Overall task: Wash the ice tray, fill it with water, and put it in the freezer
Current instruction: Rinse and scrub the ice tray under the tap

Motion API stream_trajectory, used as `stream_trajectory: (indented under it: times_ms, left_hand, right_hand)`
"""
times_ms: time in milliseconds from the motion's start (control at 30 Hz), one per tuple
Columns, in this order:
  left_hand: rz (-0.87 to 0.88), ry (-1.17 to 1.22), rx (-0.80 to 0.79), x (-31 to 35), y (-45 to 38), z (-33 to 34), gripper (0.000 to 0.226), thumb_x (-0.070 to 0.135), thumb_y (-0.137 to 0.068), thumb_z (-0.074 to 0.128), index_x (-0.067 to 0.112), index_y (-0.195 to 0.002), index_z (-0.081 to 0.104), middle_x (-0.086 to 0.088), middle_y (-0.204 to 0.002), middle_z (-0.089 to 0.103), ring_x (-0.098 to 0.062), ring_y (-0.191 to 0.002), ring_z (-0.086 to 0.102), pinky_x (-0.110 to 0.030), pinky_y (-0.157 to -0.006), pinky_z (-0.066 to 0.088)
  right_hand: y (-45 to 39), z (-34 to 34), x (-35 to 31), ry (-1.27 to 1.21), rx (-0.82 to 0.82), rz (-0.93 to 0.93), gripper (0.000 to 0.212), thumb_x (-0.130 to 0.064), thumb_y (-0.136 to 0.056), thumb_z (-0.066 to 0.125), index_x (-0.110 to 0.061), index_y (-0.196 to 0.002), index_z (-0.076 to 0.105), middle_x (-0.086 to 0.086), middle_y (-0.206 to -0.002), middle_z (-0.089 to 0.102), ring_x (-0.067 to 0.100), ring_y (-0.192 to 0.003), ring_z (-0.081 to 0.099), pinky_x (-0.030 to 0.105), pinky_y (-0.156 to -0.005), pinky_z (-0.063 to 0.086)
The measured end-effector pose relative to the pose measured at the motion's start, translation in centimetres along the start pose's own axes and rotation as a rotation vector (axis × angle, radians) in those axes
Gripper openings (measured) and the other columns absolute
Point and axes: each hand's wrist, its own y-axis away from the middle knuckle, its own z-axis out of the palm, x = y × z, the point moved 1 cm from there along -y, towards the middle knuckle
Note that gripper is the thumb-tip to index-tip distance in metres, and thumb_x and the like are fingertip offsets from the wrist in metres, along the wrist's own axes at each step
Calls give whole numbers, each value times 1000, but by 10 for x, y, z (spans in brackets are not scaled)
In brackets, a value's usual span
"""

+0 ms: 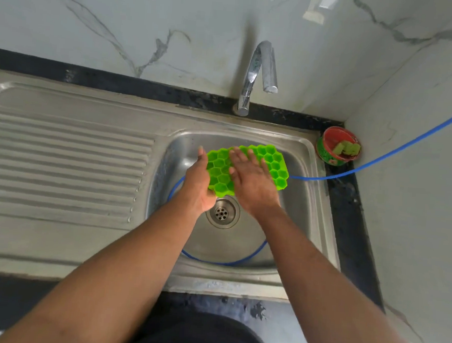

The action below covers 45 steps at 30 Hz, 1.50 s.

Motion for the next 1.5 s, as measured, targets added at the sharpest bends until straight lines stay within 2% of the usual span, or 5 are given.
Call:
stream_trajectory:
  times_ms: [133, 300, 600, 800, 1500]
  left_hand:
    - [-14, 36, 39, -12, 15, 7, 70, 70, -92, 37, 14, -127, 61, -12, -120, 69, -26, -108, 68, -44, -97, 52]
    - [89, 65, 117, -2, 26, 0, 64, 61, -97, 35, 11, -126, 62, -11, -111, 73, -25, -87, 73, -33, -60, 59]
    - [101, -10, 66, 16, 42, -10, 67, 63, -97, 31, 11, -127, 61, -13, -113, 71, -24, -81, 73, -30, -52, 57]
    - [12, -105, 12, 23, 44, -9, 60, 59, -100, 29, 14, -118, 64, -7, -96, 75, -22, -75, 72, -32, -62, 57]
    - [40, -68, 113, 20, 47, 36, 63, 61, -99, 30, 11, -114, 66, -8, -86, 74, -24, -71, 68, -26, -45, 54]
  right_hand:
    - [20, 2, -28, 72, -42, -179, 52, -32, -103, 29, -20, -153, 19, -3, -161, 17, 21, -149, 10, 42, -119, 1]
    - [22, -8, -10, -19, -8, 30, 48, -34, -104, 29, -24, -150, 29, -2, -159, 24, 26, -148, 14, 45, -120, 5]
    - [40, -5, -48, -202, 226, -56, 33, -25, -88, 49, -25, -112, 71, -3, -118, 68, 28, -120, 56, 50, -98, 42]
    - [19, -41, -48, -78, -182, 151, 34, -38, -91, 56, -39, -124, 61, -3, -133, 54, 27, -130, 39, 50, -104, 30]
    - [11, -48, -27, 169, 57, -112, 26, -44, -92, 46, -34, -104, 67, -5, -100, 53, 24, -103, 47, 46, -91, 27]
